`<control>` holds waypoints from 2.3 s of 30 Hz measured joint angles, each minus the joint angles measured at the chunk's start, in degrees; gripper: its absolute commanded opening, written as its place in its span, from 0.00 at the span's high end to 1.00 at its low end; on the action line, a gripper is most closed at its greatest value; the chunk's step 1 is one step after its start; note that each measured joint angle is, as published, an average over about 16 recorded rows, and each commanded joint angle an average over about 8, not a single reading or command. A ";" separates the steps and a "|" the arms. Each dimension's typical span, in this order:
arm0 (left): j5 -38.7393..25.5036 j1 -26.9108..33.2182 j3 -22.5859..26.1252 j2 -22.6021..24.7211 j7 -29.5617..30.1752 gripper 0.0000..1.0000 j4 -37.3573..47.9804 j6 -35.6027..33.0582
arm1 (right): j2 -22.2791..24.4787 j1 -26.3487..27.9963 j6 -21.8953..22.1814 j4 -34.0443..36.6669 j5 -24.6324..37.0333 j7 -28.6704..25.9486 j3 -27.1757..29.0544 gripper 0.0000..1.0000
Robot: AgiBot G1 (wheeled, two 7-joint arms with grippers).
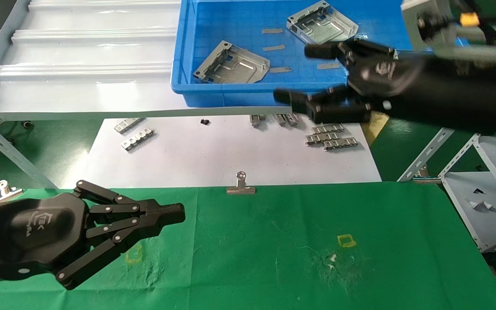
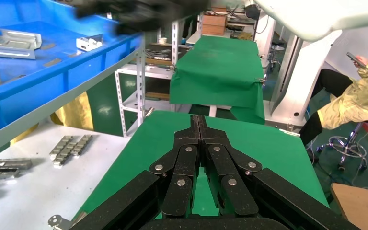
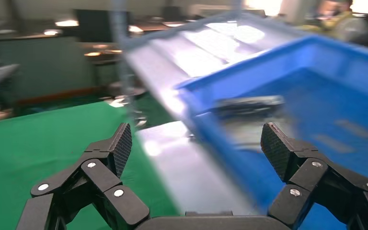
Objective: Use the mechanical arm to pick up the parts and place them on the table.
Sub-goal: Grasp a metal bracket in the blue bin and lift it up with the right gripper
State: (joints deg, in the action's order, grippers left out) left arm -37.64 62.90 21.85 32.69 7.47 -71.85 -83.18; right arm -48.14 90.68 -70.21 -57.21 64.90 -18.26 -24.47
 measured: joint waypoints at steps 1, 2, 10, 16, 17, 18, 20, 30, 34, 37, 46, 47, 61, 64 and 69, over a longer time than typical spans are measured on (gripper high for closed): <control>0.00 0.00 0.00 0.00 0.00 1.00 0.00 0.00 | -1.48 2.27 1.28 2.16 2.26 -0.33 -1.01 0.00; 0.00 0.00 0.00 0.00 0.00 1.00 0.00 0.00 | -2.98 4.42 2.54 4.39 4.49 -0.56 -2.02 0.00; 0.00 0.00 0.00 0.00 0.00 1.00 0.00 0.00 | -15.56 18.34 12.20 24.04 19.37 -0.05 -9.17 0.16; 0.00 0.00 0.00 0.00 0.00 1.00 0.00 0.00 | -23.32 24.31 18.28 37.68 25.32 1.20 -12.25 0.91; 0.00 0.00 0.00 0.00 0.00 1.00 0.00 0.00 | -24.30 24.96 19.11 39.53 25.91 1.26 -12.58 1.00; 0.00 0.00 0.00 0.00 0.00 1.00 0.00 0.00 | -25.20 25.54 19.85 41.25 26.39 1.26 -12.86 1.00; 0.00 0.00 0.01 0.00 0.00 1.00 0.00 0.00 | -26.69 26.46 21.05 44.17 27.16 1.15 -13.36 1.00; 0.00 0.00 0.01 0.00 0.00 1.00 0.00 0.00 | -29.54 28.01 23.72 50.05 28.79 -2.49 -15.35 1.00; 0.01 0.00 0.01 0.00 0.00 1.00 0.00 0.00 | -29.65 27.75 24.32 49.87 28.91 -4.50 -16.06 1.00; 0.01 0.00 0.01 0.00 0.00 1.00 0.00 0.00 | -29.66 27.48 24.95 49.58 28.99 -6.00 -16.60 1.00; 0.01 0.00 0.01 0.00 -0.01 1.00 0.00 0.00 | -29.56 26.46 27.09 48.77 28.89 -9.53 -18.03 1.00; 0.01 0.00 0.01 0.00 -0.01 1.00 0.00 0.00 | -29.55 26.36 27.30 48.72 28.86 -9.81 -18.17 1.00; 0.01 0.00 0.02 -0.01 -0.01 1.00 0.00 0.00 | -29.34 25.63 28.06 47.93 28.29 -10.74 -19.94 1.00; 0.01 0.01 0.02 -0.01 -0.01 1.00 0.00 0.01 | -29.23 25.73 27.63 47.67 27.89 -10.16 -20.09 1.00; 0.01 0.01 0.02 -0.01 -0.01 1.00 0.00 0.01 | -28.72 26.43 25.70 46.87 26.49 -8.24 -19.79 1.00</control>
State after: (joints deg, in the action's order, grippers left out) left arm -37.62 62.91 21.87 32.69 7.46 -71.85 -83.18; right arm -76.87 117.11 -44.51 -10.34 91.39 -26.49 -44.26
